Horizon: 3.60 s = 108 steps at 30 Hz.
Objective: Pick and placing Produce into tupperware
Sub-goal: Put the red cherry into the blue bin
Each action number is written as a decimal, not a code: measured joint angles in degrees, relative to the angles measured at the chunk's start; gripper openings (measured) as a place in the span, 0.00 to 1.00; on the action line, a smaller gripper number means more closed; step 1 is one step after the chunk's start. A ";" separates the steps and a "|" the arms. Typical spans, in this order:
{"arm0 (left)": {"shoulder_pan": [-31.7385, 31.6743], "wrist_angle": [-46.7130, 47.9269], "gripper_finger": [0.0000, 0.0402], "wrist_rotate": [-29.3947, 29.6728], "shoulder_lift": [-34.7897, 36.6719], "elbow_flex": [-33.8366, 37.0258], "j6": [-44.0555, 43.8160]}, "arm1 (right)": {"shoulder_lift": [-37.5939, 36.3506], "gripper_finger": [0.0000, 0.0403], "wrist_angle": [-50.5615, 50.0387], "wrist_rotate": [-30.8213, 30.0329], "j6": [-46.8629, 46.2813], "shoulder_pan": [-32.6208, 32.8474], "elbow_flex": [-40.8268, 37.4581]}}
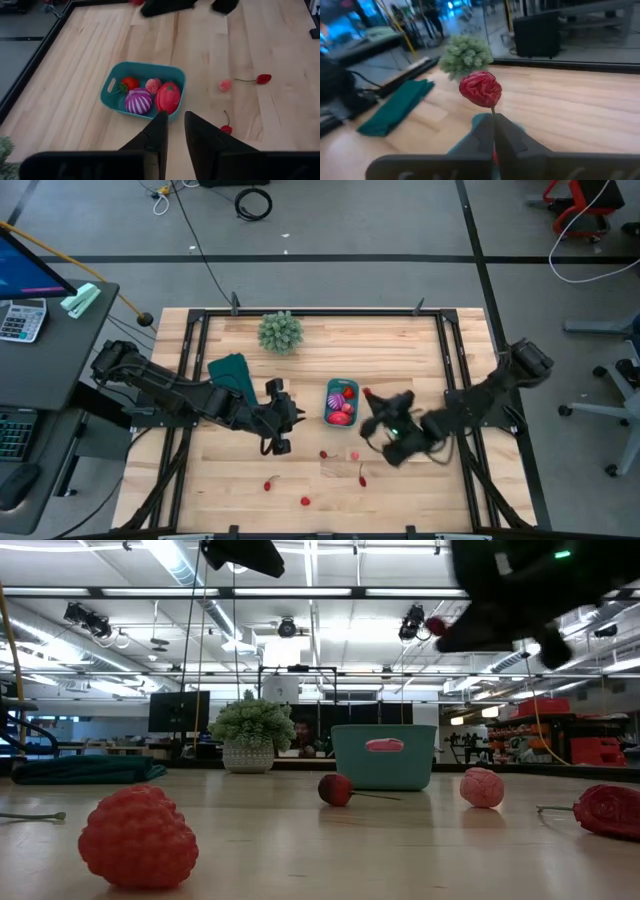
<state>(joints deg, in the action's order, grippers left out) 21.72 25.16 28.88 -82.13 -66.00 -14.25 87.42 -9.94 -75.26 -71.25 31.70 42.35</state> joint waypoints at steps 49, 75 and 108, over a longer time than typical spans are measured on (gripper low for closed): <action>-1.01 -0.02 0.17 -0.02 0.00 0.00 0.36 | -0.07 0.26 8.97 72.22 27.91 -5.26 9.00; -1.01 -0.01 0.15 -0.04 0.00 0.00 -0.29 | 0.16 0.42 -8.76 60.71 16.19 6.82 13.46; -1.01 0.01 0.16 -0.04 0.00 0.00 -0.54 | 21.24 0.45 -0.92 48.03 4.75 8.35 13.53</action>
<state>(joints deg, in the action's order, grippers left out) 20.71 25.17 28.84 -82.13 -66.00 -14.79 108.66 -10.87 -27.23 -66.50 40.05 55.88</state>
